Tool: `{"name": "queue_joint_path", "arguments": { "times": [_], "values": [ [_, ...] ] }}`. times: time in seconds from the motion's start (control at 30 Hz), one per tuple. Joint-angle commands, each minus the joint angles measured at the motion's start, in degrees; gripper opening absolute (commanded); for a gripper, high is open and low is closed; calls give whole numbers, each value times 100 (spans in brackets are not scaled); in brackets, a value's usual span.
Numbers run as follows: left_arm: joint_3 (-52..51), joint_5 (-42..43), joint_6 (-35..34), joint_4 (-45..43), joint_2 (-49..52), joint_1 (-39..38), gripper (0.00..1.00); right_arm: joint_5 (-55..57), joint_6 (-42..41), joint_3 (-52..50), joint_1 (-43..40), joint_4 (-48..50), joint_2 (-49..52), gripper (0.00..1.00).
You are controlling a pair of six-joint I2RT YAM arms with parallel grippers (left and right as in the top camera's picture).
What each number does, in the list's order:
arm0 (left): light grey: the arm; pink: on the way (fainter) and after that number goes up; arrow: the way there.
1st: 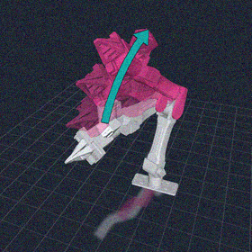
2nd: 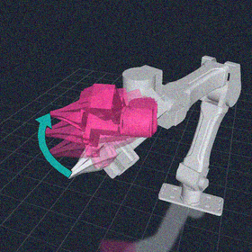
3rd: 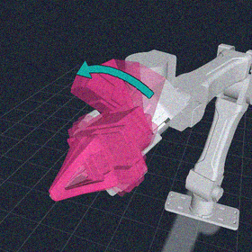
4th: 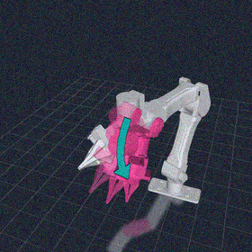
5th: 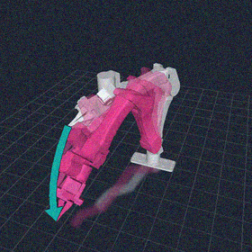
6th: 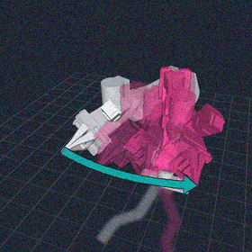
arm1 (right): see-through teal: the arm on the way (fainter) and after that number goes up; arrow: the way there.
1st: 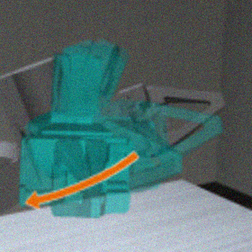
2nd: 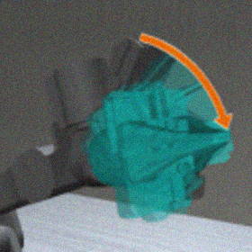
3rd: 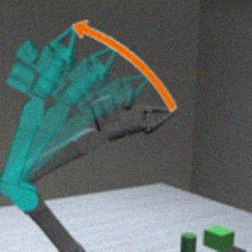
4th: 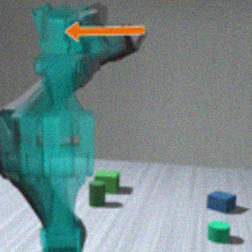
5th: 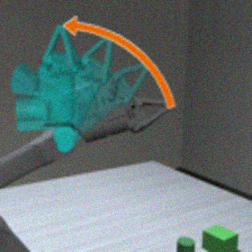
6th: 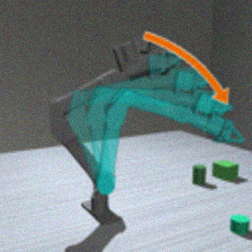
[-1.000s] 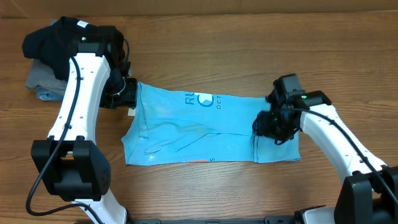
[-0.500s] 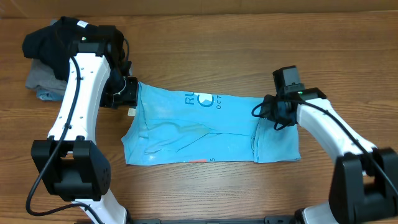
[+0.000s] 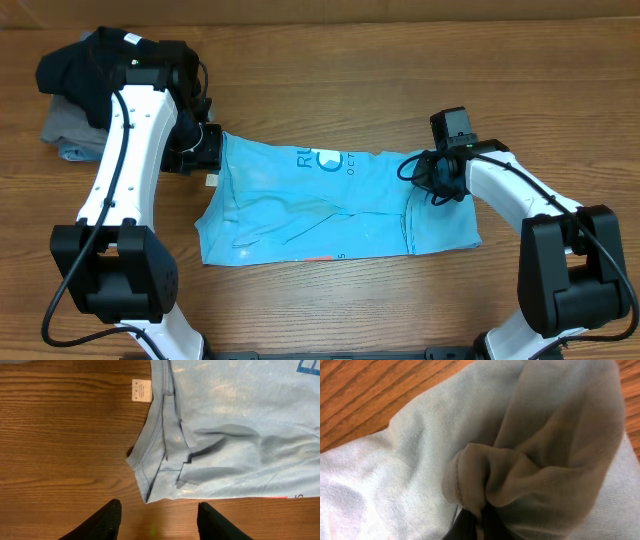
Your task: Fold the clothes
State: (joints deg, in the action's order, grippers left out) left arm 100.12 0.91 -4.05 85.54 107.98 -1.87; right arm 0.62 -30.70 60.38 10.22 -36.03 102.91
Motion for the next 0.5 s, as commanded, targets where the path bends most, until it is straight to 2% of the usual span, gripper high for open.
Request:
{"name": "queue_joint_path", "arguments": {
  "times": [0.0, 0.13, 0.3, 0.47],
  "values": [
    [140, 61, 155, -2, -127, -7, 52, -308, -140, 210, 26, -31, 13, 4],
    [140, 63, 157, -4, -127, -7, 52, -632, -85, 407, 26, -334, -125, 4],
    [140, 63, 155, -9, -127, -7, 52, -455, -81, 743, 7, -1029, -535, 4],
    [140, 66, 153, -28, -127, -7, 52, -798, -66, 804, 37, -964, -831, 4]
  ]
}}
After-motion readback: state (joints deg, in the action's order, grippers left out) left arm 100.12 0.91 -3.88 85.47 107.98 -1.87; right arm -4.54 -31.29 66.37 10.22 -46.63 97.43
